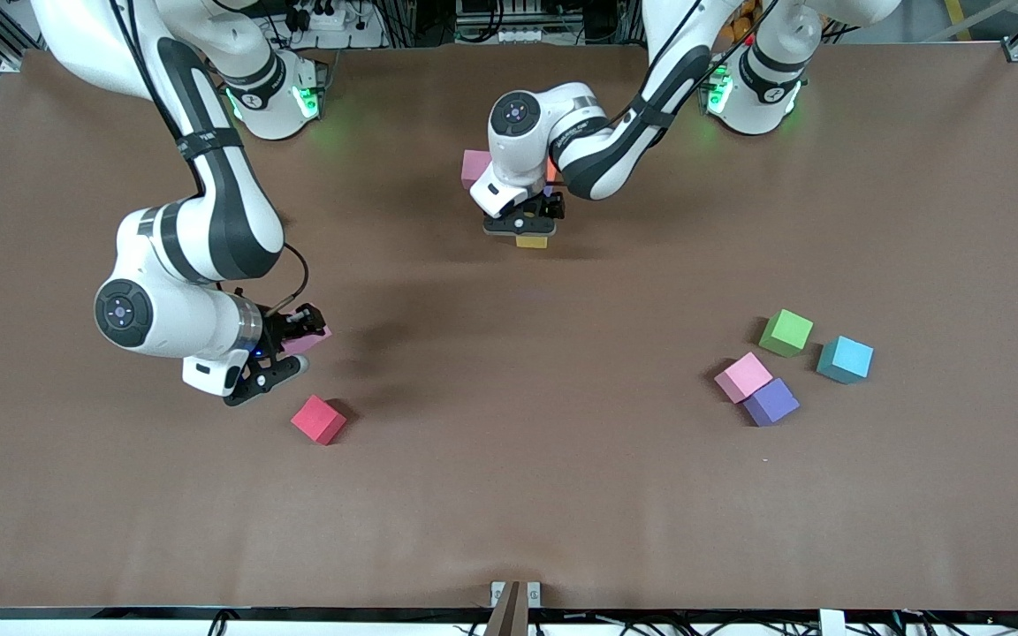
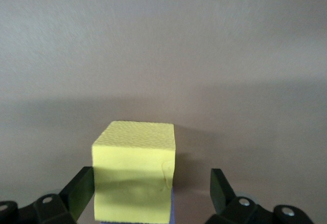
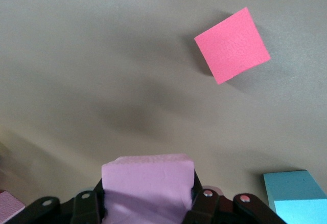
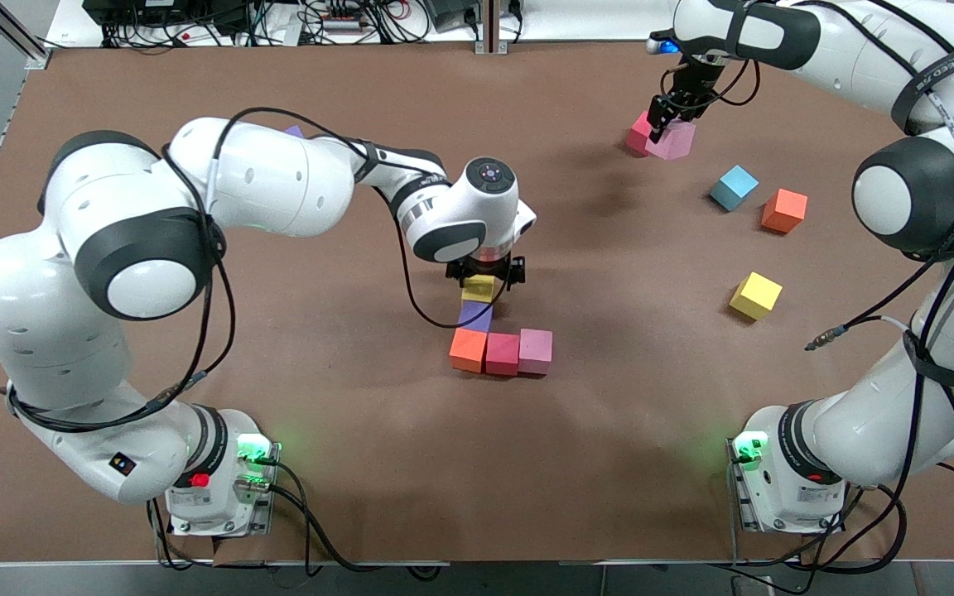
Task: Form number 2 with 11 blocks
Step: 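Lower the yellow cube beside the purple cube with the left gripper and release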
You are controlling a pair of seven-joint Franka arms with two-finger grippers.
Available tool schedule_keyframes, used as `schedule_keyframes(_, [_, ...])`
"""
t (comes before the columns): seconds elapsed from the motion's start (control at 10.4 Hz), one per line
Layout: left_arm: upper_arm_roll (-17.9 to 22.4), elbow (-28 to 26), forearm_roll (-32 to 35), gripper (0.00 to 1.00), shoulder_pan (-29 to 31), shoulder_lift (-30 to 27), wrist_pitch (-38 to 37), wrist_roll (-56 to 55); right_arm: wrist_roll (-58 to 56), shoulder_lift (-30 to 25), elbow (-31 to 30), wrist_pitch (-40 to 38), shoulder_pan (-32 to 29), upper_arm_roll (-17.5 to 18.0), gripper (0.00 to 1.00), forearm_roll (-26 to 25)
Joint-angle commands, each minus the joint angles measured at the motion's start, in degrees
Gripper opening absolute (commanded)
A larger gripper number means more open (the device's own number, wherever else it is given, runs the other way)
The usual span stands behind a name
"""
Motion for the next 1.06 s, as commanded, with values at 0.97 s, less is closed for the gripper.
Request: schedule_keyframes(0.97, [4.73,2.17,-1.37,1.0,24.64,-15.07,-10.9,33.09,-14.27,-1.61,-6.88,13.63,17.71,0.4,0.06,-4.66])
